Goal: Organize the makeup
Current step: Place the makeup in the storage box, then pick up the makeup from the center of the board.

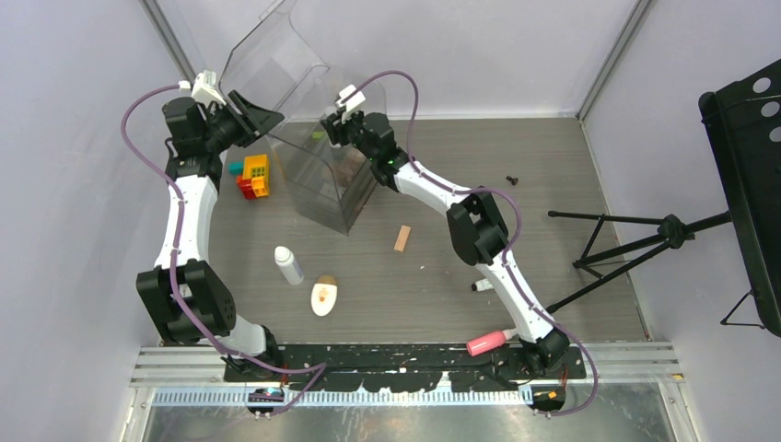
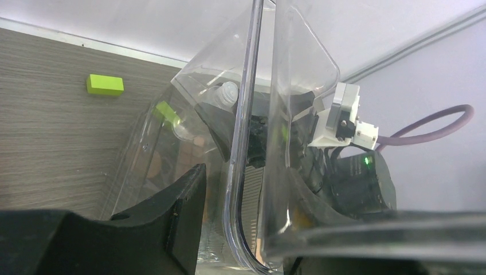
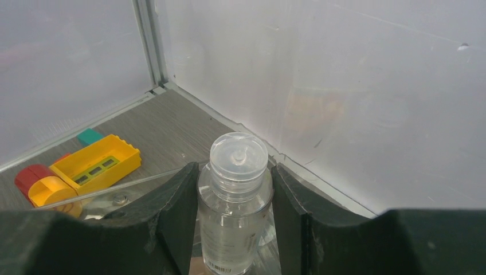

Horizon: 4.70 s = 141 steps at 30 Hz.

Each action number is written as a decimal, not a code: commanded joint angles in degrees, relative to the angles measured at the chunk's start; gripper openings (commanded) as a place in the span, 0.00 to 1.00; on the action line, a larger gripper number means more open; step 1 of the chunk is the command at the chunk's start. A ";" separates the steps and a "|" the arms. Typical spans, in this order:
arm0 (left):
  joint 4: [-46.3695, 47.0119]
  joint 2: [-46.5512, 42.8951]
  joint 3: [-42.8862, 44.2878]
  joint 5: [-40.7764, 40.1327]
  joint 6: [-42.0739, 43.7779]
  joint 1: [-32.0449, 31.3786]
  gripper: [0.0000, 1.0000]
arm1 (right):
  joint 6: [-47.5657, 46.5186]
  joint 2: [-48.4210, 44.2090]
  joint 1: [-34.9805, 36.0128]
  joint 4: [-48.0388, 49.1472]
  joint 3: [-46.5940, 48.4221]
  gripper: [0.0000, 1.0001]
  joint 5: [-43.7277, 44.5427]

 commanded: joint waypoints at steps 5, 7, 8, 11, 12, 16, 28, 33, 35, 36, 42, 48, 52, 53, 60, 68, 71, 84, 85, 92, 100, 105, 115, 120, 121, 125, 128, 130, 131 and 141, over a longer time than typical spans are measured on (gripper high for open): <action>-3.87 2.33 -1.86 -2.47 -0.73 0.79 0.43 | 1.28 -5.04 0.03 6.39 -0.26 0.60 1.00; -3.92 2.24 -1.86 -2.52 -0.70 0.80 0.43 | 1.21 -5.04 0.07 5.92 -0.23 0.60 0.71; -3.89 2.18 -1.90 -2.53 -0.69 0.78 0.43 | 1.15 -5.05 0.02 5.51 -0.26 0.60 0.44; -3.83 2.01 -1.90 -2.47 -0.71 0.75 0.43 | 1.02 -4.92 0.04 5.65 -1.29 0.60 0.34; -3.76 2.09 -1.89 -2.51 -0.69 0.74 0.43 | 1.02 -5.10 0.01 6.05 -1.78 0.60 0.48; -3.57 2.30 -1.80 -2.24 -0.93 0.78 0.43 | 0.59 -6.23 0.01 6.92 -3.00 0.62 0.60; -3.58 2.22 -1.95 -2.27 -0.68 0.74 0.44 | -2.11 -13.76 0.06 6.57 -4.56 0.75 1.40; -3.53 2.46 -1.85 -2.08 -0.78 0.75 0.44 | -4.04 -21.68 0.02 11.91 -14.77 0.76 5.34; -3.54 2.48 -1.75 -1.97 -0.77 0.74 0.44 | -4.36 -26.09 0.08 14.52 -20.58 0.75 7.36; -3.51 2.44 -1.69 -1.88 -0.72 0.74 0.44 | -4.59 -28.75 0.17 15.58 -23.95 0.75 7.94; -3.55 2.48 -1.67 -1.66 -0.87 0.81 0.44 | -4.75 -45.59 1.95 15.88 -46.71 0.74 13.87; -3.53 2.35 -1.46 -1.33 -1.02 0.74 0.44 | -6.92 -60.42 8.90 10.73 -65.03 0.76 20.40; -3.57 2.01 -1.46 -1.28 -1.08 0.76 0.45 | -8.22 -66.28 16.96 4.52 -72.39 0.76 21.20; -3.54 2.08 -1.50 -1.27 -1.02 0.82 0.45 | -8.09 -67.32 18.77 2.69 -73.49 0.76 18.97; -3.62 2.06 -1.43 -1.35 -0.67 0.78 0.45 | -0.78 -69.10 24.42 -0.31 -79.51 0.71 4.95; -3.59 2.09 -1.45 -1.29 -0.71 0.74 0.46 | 0.56 -57.57 27.95 9.13 -76.49 0.71 4.74; -3.63 2.14 -1.59 -1.32 -0.61 0.78 0.46 | 1.89 -50.99 28.95 12.72 -74.25 0.70 5.57; -3.02 2.44 -1.54 -0.57 -1.63 0.76 0.46 | 3.21 -34.43 31.27 22.65 -65.36 0.74 7.48; -2.93 2.38 -1.54 -0.47 -1.66 0.76 0.46 | 3.15 -33.78 31.28 22.91 -64.92 0.75 7.90; -2.54 2.59 -1.66 -0.19 -2.13 0.75 0.46 | 2.25 -29.99 31.25 24.57 -61.99 0.78 9.85; -2.37 2.55 -1.67 -0.10 -2.33 0.77 0.46 | 2.86 -26.15 31.21 25.77 -58.08 0.79 9.75; -2.13 2.55 -1.68 0.23 -2.53 0.75 0.46 | 3.62 -23.48 31.21 26.20 -55.02 0.76 10.10; -2.07 2.29 -1.68 0.32 -2.45 0.96 0.46 | 4.49 -20.55 31.13 26.67 -51.81 0.67 10.57; -1.83 2.15 -1.80 0.38 -2.75 1.02 0.46 | 5.14 -19.43 31.13 27.32 -50.62 0.66 10.72; -1.75 2.09 -1.84 0.51 -2.84 1.05 0.46 | 5.17 -19.19 31.20 27.24 -50.38 0.66 10.72; -1.41 2.33 -1.85 0.87 -3.20 1.00 0.46 | 5.15 -18.61 31.20 27.30 -49.80 0.62 11.02; -1.33 2.33 -1.83 0.93 -3.30 1.14 0.46 | 5.16 -18.48 31.17 27.39 -49.85 0.53 11.50; -1.29 2.29 -1.89 0.92 -3.33 1.13 0.46 | 5.16 -18.77 31.20 27.96 -50.35 0.46 11.43; -1.25 2.32 -1.93 0.96 -3.33 1.14 0.46 | 5.15 -19.02 31.26 28.48 -50.76 0.45 11.36; -1.10 2.43 -1.89 1.02 -3.53 1.30 0.46 | 4.52 -28.32 31.48 33.88 -59.86 0.14 7.86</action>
